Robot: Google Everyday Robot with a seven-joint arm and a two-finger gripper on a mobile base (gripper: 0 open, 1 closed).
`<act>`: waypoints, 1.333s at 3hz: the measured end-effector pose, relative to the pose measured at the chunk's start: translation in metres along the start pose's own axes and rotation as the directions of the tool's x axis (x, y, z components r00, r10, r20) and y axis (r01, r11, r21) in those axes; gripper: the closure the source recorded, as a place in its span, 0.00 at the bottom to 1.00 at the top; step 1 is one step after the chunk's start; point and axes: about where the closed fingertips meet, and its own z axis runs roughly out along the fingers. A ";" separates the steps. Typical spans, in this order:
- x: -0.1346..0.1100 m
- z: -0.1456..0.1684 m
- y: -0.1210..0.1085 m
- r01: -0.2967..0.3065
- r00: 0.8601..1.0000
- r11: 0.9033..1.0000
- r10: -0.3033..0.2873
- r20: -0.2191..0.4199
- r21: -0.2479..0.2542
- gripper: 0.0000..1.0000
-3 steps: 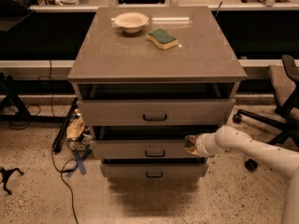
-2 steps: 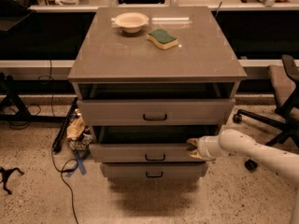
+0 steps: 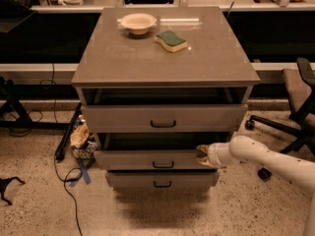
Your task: Open middle drawer
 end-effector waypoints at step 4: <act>-0.008 0.006 -0.006 -0.034 0.999 0.999 0.033 -0.021 -0.034 0.00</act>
Offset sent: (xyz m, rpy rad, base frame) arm -0.0004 0.0014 -0.0011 0.0010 0.0018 0.0019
